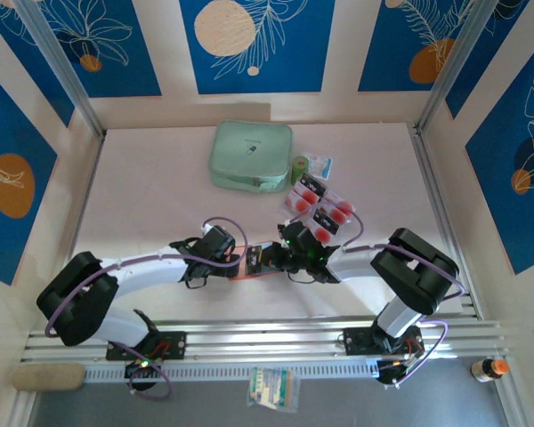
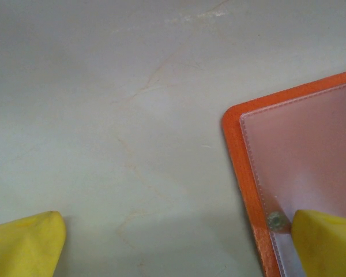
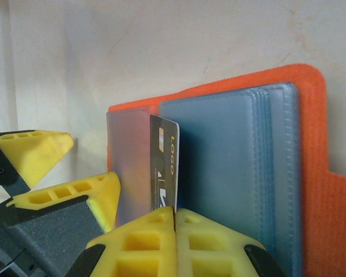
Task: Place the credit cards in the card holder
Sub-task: Insert the credit card into the card slot.
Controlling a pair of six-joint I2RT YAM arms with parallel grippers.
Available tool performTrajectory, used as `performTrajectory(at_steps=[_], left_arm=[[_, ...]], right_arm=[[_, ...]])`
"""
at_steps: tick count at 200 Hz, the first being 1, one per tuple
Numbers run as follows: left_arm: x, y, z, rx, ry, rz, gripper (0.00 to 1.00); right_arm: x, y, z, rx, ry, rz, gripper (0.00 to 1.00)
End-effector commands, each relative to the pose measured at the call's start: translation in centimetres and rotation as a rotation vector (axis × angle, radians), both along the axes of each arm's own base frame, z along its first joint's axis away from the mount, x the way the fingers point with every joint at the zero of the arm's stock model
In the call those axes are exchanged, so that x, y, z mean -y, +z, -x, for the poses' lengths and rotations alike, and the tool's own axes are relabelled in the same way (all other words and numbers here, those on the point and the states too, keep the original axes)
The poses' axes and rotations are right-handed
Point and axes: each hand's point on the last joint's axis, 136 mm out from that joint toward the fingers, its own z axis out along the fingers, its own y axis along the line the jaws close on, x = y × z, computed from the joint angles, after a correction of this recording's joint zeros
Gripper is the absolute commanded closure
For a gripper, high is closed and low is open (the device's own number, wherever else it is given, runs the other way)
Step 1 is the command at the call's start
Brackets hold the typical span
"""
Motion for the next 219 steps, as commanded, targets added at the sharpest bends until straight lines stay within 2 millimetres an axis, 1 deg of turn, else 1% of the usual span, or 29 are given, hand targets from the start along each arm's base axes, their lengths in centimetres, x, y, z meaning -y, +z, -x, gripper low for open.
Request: performTrajectory(at_steps=[1,52,81,93,109,120,125,148,168,192,219], left_arm=[[-0.2,-0.4,0.6,-0.013,-0.005,-0.009,0.0],[-0.2,-0.4,0.6,-0.011,-0.005,-0.007,0.0],[-0.1,-0.2,0.6,-0.006,-0.004,-0.002,0.0],[0.0,0.0,0.4,0.001,-0.003,0.002,0.0],[0.0,0.7,0.2,0.013,0.001,0.009,0.0],[0.1,1.3,0.1,0.027,0.004,0.017,0.0],[0.1,1.6,0.0,0.035,0.006,0.021,0.0],[-0.1,2.5,-0.3,0.063,0.017,0.037,0.0],[-0.2,2.7,-0.3,0.072,0.022,0.036,0.0],[-0.7,2.2,-0.2,0.07,0.033,0.019,0.0],[-1.2,1.3,0.2,0.053,0.046,-0.001,0.0]], right_arm=[[0.2,-1.6,0.9,-0.076,0.025,0.056,1.0],[-0.1,-2.5,1.3,-0.136,0.046,0.069,1.0],[-0.8,-2.5,1.5,-0.162,0.093,0.075,1.0],[-0.9,-2.2,1.6,-0.167,0.124,0.091,0.92],[-0.6,-1.3,1.3,-0.156,0.158,0.114,0.77],[-0.2,-0.4,1.1,-0.138,0.176,0.131,0.7],[0.0,-0.1,1.0,-0.131,0.183,0.141,0.69],[0.6,1.5,0.7,-0.091,0.214,0.182,0.68],[0.4,2.3,0.5,-0.066,0.246,0.197,0.69],[-0.6,2.7,0.4,-0.051,0.284,0.196,0.73],[-1.7,2.2,0.1,-0.051,0.313,0.214,0.8]])
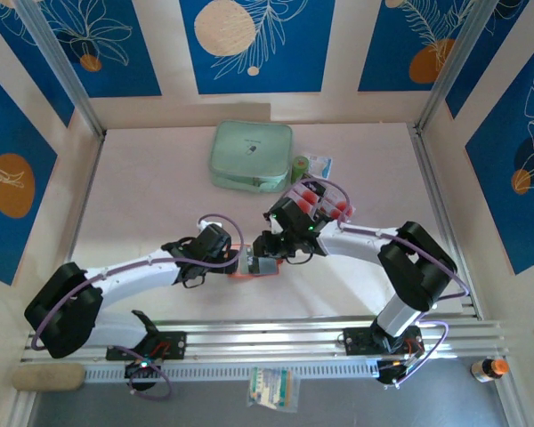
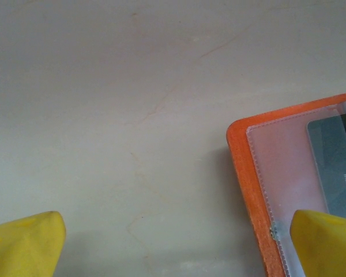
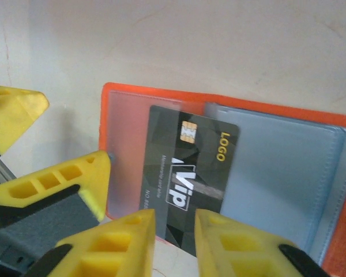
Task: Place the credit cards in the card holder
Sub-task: Insert the credit card into the card slot.
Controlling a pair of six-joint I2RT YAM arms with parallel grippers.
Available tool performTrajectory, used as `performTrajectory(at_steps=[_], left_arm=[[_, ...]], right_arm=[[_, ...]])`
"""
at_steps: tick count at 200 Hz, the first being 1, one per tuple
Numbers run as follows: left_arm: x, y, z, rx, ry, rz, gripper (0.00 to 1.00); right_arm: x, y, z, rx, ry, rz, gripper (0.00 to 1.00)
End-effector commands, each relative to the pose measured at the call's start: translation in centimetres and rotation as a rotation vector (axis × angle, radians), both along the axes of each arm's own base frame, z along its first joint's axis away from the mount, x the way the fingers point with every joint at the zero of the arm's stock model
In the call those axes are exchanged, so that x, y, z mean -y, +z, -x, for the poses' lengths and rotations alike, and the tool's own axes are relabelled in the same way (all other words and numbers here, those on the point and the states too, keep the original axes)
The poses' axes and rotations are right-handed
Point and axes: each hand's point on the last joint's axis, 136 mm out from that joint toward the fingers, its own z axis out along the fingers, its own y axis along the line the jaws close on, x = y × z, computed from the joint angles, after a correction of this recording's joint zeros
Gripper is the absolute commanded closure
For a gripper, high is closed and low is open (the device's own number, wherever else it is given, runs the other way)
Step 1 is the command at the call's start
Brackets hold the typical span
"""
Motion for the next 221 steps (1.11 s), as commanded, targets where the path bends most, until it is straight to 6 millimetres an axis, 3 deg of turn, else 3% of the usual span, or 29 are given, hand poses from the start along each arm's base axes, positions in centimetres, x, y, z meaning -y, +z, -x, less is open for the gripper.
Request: performTrajectory(at_steps=[1,74,132,159,191,221], left_arm=[[-1.1,-1.0,0.7,-0.02,0.028,-0.042,0.0],[-1.5,-2.4,0.8,-0.046,0.033,-0.086,0.0],[-1.0,-2.2,0.5,-0.04,0.021,-0.073,0.0],[-0.7,-1.2,0.2,-0.027,0.021,-0.06,0.0],[-0.6,0.7,-0.3,0.012,0.034,-0.025,0.0],[-1.3,0.9,-0.2,0.01,0.066,-0.013,0.0]], right_arm=[[-0.7,-0.7,0.7,-0.023,0.065,0.036,0.8],[-1.0,-3.9,0.7,-0.064,0.078,0.114,0.93],[-3.4,-4.4,1.1,-0.095,0.107,0.098,0.96],[-3.7,-3.8,1.1,-0.103,0.108,0.08,0.98],[-3.3,-1.4,0.8,-0.069,0.093,0.047,0.97],[-2.4,-0.7,0.7,-0.055,0.072,0.044,0.97]])
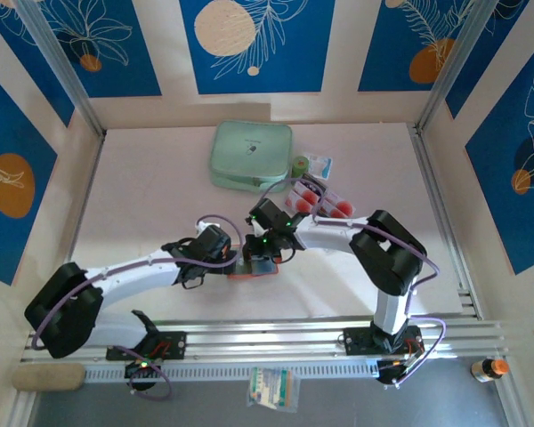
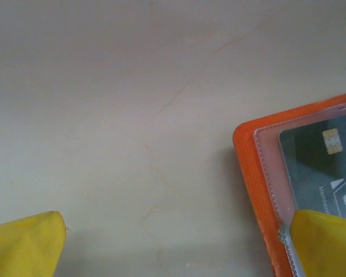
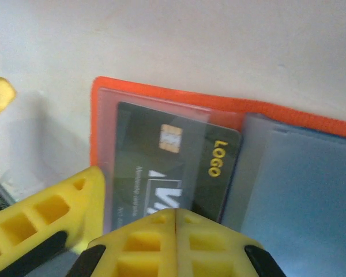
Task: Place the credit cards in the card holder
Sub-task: Insert the credit card into the card slot.
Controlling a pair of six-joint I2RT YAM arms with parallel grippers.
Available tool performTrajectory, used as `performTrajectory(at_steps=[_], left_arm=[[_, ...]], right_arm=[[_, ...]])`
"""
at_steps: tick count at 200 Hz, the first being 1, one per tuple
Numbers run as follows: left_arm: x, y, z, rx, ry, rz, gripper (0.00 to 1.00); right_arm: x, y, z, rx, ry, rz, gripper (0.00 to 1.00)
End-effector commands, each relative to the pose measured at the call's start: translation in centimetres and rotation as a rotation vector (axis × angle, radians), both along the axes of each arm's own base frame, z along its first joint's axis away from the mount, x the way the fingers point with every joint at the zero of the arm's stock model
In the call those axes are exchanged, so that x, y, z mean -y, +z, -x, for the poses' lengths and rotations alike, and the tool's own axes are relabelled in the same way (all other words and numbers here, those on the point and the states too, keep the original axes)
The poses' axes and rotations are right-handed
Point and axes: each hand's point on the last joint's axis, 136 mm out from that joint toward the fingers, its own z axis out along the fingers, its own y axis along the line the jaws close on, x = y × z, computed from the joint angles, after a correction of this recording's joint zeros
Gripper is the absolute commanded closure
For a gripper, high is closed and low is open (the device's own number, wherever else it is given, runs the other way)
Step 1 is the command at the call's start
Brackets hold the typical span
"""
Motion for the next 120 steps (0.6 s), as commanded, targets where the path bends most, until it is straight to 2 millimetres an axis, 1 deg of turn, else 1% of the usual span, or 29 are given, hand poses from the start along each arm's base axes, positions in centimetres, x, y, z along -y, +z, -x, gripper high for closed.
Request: performTrajectory(at_steps=[1,22,43,69,120], left_arm=[[-0.6,1.0,-0.3,0.012,0.039,0.002,0.0],[-1.0,0.6,-0.1,-0.001,0.049,-0.009,0.0],[-1.6,-0.1,0.1,-0.02,0.062,-0.034,0.0],[-2.3,-0.9,0.4,-0.04,0.078,-0.062,0.0],[-2.5,-2.1,0.6,-0.066,0.077,-0.087,0.0]], right_arm=[[0.8,1.4,0.5,-0.008,-0.015,-0.016,0.97],[1.3,1.1,0.4,-0.003,-0.022,0.0,0.97],[1.7,0.4,0.4,-0.004,-0.029,0.028,0.97],[1.8,-0.3,0.4,-0.009,-0.026,0.047,0.97],[1.7,-1.2,0.2,-0.019,-0.024,0.064,0.98]])
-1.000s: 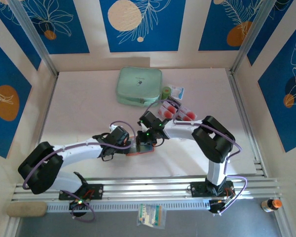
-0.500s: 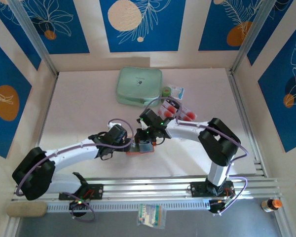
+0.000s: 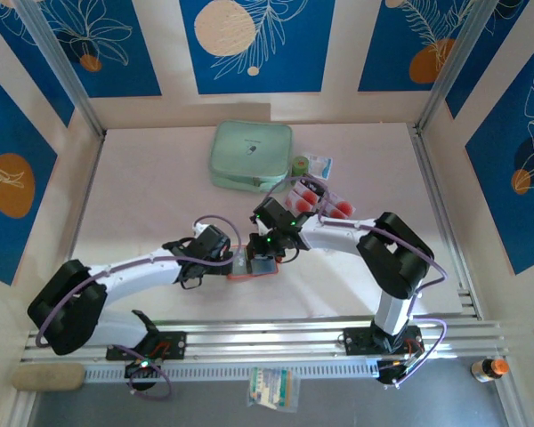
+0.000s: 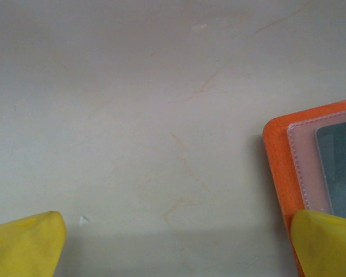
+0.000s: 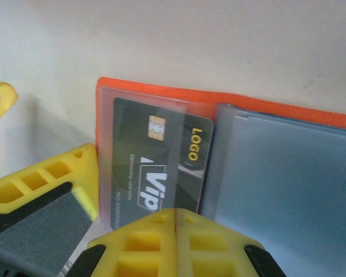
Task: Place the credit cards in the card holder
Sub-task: Insert the credit card into the card slot.
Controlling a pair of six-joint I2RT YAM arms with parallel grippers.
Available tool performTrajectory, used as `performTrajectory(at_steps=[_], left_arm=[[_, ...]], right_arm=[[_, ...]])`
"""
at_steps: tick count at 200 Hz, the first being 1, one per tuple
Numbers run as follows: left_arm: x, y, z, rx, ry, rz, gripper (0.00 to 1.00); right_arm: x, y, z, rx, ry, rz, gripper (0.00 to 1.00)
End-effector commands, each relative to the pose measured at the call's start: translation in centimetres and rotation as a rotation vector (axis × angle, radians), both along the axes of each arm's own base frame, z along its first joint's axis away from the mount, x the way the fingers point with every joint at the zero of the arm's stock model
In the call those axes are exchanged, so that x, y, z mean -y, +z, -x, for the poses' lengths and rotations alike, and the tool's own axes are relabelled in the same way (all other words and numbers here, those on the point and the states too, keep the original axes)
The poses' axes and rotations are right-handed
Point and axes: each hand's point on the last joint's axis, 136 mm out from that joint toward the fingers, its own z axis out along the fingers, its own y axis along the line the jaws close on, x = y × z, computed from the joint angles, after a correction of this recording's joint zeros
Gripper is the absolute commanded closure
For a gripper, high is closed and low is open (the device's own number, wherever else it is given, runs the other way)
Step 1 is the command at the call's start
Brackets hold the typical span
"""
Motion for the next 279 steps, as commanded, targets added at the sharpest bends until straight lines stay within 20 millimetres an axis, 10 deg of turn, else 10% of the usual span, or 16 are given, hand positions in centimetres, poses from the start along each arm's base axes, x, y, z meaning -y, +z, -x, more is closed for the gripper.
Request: performTrajectory(at_steps=[1,137,279], left_arm=[[-1.1,-0.9,0.3,-0.023,0.025,-0.042,0.0],[-0.8,-1.5,0.3,-0.028,0.007,-0.038,0.0],[-0.6,2.4,-1.6,0.049,0.032,0.026,0.0]], right_arm=[[0.5,-1.1,0.2,-0.022,0.0,0.033,0.98],[-1.1,-2.7,0.9,-0.052,0.045,0.064,0.98],[-1.8,-1.6,1.4,-0.058,0.034,0.043,0.98]])
